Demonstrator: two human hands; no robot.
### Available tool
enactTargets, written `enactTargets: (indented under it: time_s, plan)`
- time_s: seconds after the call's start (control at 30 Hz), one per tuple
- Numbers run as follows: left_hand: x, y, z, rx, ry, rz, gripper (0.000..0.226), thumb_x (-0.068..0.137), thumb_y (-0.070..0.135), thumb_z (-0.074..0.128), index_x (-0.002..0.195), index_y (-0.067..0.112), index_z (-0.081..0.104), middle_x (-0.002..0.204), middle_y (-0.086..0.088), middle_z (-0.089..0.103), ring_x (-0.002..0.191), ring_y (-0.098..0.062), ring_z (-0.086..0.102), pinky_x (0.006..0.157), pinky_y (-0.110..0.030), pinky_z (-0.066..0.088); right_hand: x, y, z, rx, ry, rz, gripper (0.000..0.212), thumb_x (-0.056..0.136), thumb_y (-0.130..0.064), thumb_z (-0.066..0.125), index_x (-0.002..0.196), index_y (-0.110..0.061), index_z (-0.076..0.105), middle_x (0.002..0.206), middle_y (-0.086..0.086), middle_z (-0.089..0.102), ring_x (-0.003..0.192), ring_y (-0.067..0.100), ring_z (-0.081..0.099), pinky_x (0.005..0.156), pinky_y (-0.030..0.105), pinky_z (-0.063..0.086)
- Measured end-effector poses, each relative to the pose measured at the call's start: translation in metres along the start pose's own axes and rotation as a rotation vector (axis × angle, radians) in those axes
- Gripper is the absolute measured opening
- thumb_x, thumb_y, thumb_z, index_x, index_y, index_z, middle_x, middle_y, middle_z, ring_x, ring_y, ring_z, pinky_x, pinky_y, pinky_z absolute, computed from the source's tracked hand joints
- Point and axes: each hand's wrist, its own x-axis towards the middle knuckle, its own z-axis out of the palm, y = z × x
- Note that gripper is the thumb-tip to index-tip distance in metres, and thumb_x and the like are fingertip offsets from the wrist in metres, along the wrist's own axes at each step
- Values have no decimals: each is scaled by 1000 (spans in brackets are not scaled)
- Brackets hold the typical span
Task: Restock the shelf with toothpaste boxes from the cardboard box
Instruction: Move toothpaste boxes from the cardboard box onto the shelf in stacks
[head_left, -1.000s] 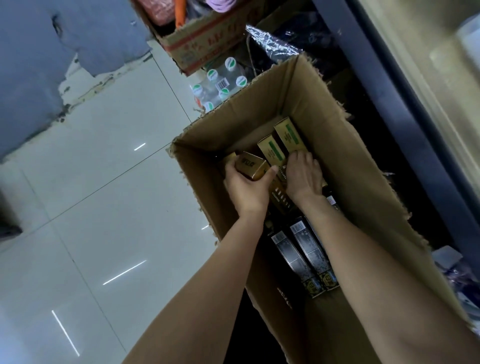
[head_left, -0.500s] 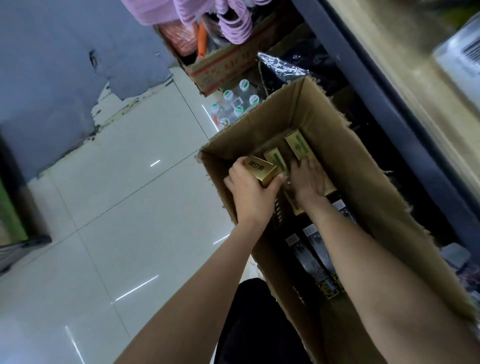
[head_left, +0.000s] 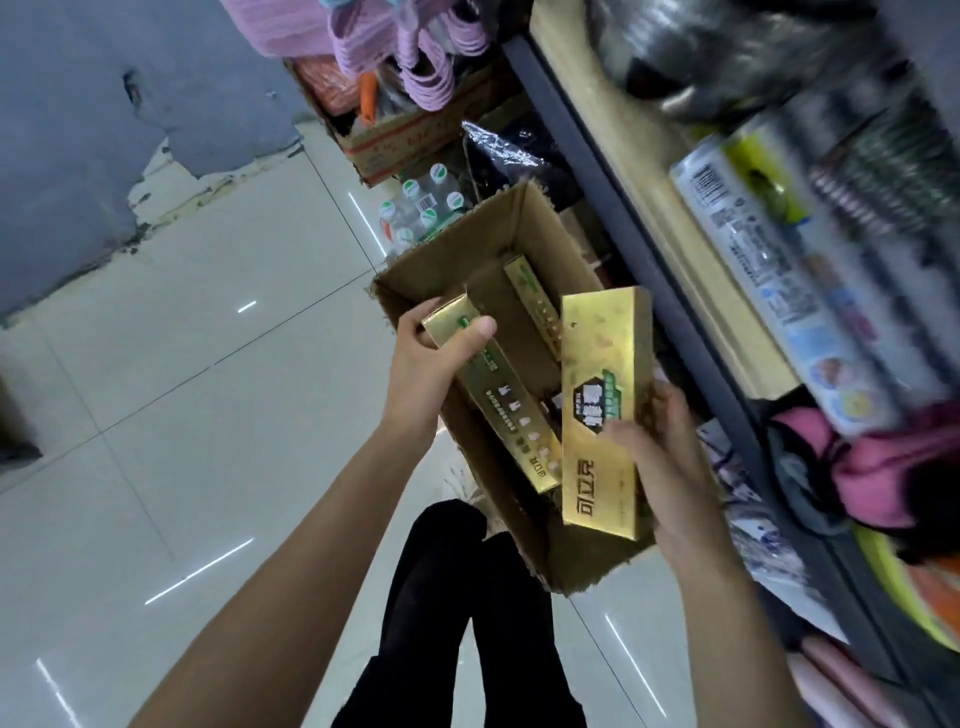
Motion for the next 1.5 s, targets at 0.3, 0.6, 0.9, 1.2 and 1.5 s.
enactTargets:
  time_s: [0.3, 0.6, 0.9, 1.2, 1.5]
  plan:
    - [-150, 99, 9, -360, -401, -255, 48, 94, 50, 39, 108, 11, 65, 104, -12, 71, 98, -26, 66, 87, -40, 54, -152, -59, -44, 791, -114, 118, 45, 70, -19, 62, 114, -14, 67, 117, 15, 67, 109, 31, 64, 93, 51, 49]
    - [-234, 145, 28, -159, -565, -162, 65, 89, 62, 39, 109, 8, 68, 108, -17, 67, 100, -31, 63, 93, -46, 47, -259, -71, -80, 413, 407, -116, 59, 70, -55, 73, 123, -39, 53, 119, -7, 66, 110, 18, 62, 98, 48, 47]
    - [-351, 108, 133, 9, -736, -133, 62, 92, 62, 31, 100, 12, 66, 81, -9, 70, 73, -22, 67, 62, -29, 55, -391, -35, -237, -46, 830, -337, 77, 76, -30, 77, 128, -35, 21, 100, -8, 67, 89, 18, 64, 82, 37, 46]
    - [-451, 6, 252, 110, -911, -485, 66, 72, 65, 49, 89, 6, 75, 90, -17, 71, 72, -27, 69, 67, -35, 58, -426, 45, -410, 626, 1194, -544, 69, 83, -2, 69, 131, -20, 22, 109, -13, 47, 92, -1, 58, 93, 37, 51]
    - [-480, 21, 310, 298, -934, -162, 34, 75, 28, 69, 103, 10, 61, 82, -9, 69, 73, -23, 67, 63, -30, 56, -326, 61, -513, 1207, 1127, -393, 58, 85, 2, 64, 133, -7, 35, 127, 13, 50, 113, 25, 55, 74, 33, 58]
